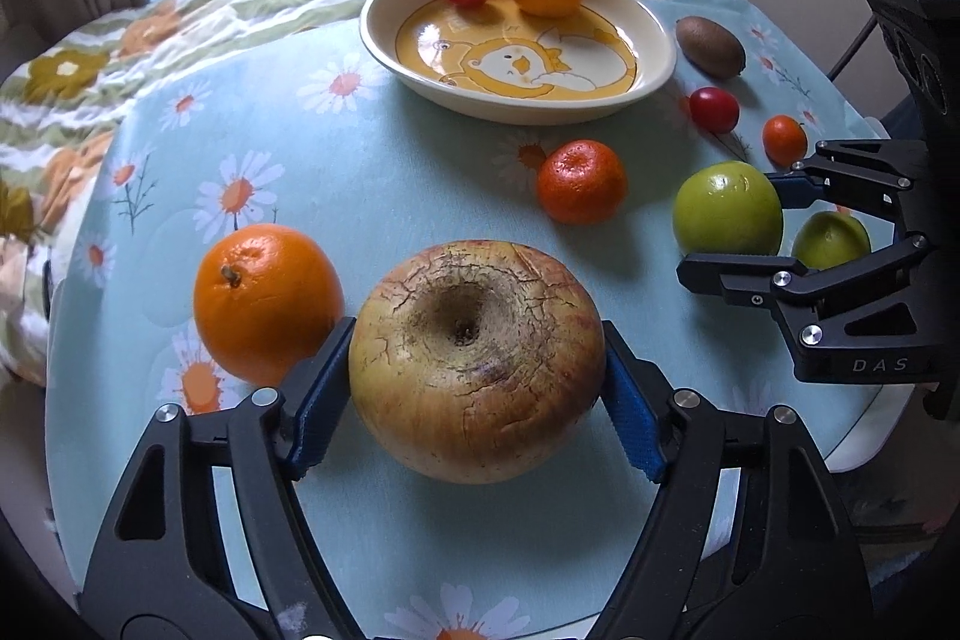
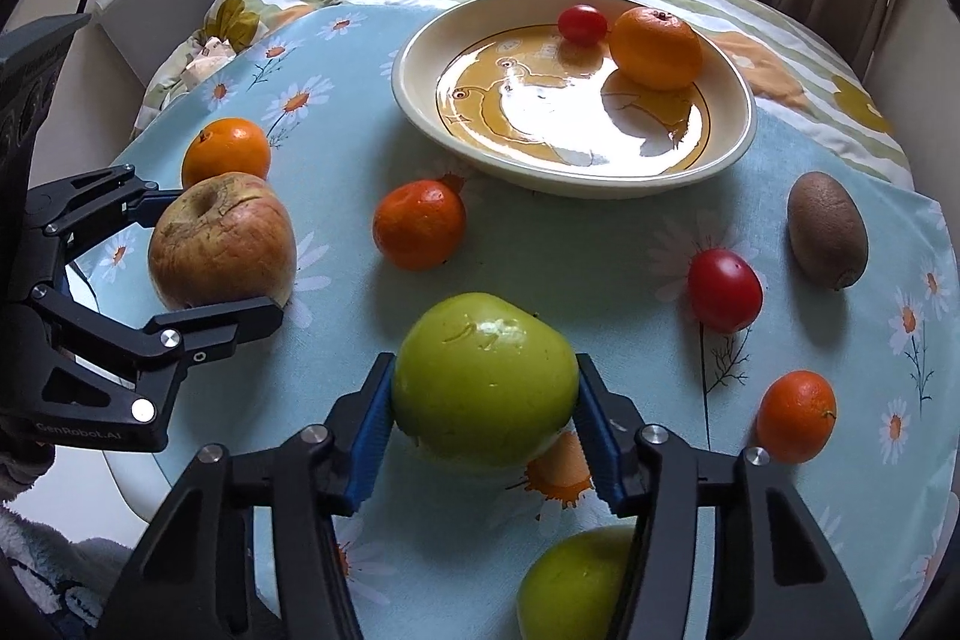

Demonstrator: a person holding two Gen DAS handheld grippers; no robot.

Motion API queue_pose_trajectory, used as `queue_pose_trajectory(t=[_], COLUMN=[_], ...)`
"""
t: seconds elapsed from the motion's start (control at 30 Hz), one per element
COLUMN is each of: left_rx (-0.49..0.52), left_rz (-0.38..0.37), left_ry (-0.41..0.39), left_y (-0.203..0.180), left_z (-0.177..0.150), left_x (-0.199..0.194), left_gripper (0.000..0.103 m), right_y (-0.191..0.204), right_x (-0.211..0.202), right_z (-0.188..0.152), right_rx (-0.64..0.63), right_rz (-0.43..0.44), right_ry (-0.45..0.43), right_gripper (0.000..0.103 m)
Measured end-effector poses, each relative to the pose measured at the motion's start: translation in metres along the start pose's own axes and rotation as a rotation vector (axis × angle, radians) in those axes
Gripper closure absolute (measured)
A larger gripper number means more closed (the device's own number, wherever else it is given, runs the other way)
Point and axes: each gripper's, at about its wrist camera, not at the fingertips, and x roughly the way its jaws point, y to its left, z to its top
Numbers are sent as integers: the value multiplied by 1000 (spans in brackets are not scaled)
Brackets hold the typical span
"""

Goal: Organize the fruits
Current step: 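Grasp the large wrinkled apple with the left tool while the right tool grasps a green apple, then carry the wrinkled apple into the bowl and open the left tool while the right tool carries the green apple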

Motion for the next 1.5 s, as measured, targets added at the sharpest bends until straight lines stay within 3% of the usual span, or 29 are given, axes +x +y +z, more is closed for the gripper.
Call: queue_pose_trajectory(t=[0.9,1.2,1.5], left_rx=[-95,-64,-34], left_rz=[71,58,-3], left_ry=[-194,-252,-247], left_y=[-3,3,17], left_z=[24,54,95], left_x=[-103,-113,-90], left_gripper=[22,22,22], right_y=[0,-4,-17], right_x=[-101,-122,-114], right_z=[13,33,55], right_rx=[120,144,205], right_rz=[-18,-51,-77], right_ry=[-169,-214,-201], right_gripper=[51,51,51])
